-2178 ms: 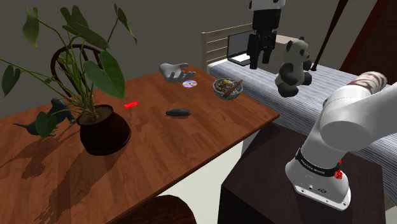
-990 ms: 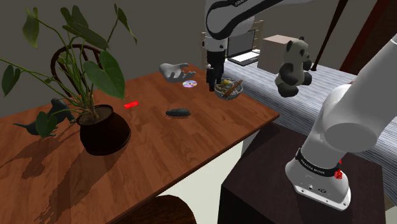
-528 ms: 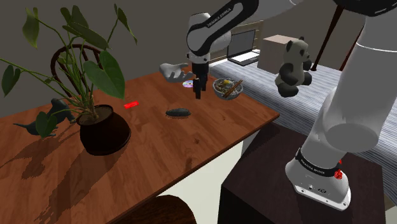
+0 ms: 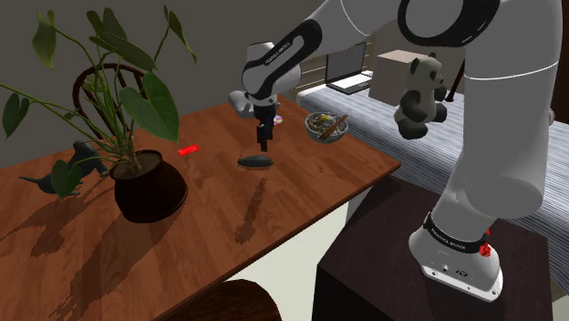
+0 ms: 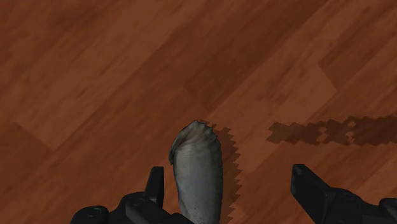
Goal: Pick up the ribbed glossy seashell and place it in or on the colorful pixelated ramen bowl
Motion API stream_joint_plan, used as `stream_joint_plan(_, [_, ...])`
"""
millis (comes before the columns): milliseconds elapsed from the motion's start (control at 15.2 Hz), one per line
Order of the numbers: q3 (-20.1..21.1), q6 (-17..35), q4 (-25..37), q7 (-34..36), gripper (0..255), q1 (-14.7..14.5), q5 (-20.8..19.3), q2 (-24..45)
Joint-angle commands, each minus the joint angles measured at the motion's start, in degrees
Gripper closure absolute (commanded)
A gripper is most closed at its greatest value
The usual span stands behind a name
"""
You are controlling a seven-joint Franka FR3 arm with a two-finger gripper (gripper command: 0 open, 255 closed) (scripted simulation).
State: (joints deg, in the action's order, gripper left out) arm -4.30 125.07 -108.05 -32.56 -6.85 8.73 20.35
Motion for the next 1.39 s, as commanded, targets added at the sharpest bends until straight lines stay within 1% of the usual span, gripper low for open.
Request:
stream_joint_plan(0, [0.6,0.4,4.2,-1.4,0,-0.1,0.1,4.3])
stream_joint_plan(132, [1.3,0.5,8.8,-2.6,0,-0.2,0.0,8.6])
stream_joint_plan(198, [1.4,0.5,9.7,-2.8,0,-0.2,0.0,9.4])
stream_joint_plan(660, [1.7,4.9,8.5,-3.1,0,-0.3,0.5,12.7])
stream_joint_plan(1188, [1.7,4.8,8.5,-3.1,0,-0.3,0.5,12.7])
stream_joint_plan(1254, [1.7,4.8,8.5,-3.1,255,-0.3,0.5,12.7])
stream_joint_plan(1320, [1.7,4.8,8.5,-3.1,255,-0.3,0.5,12.7])
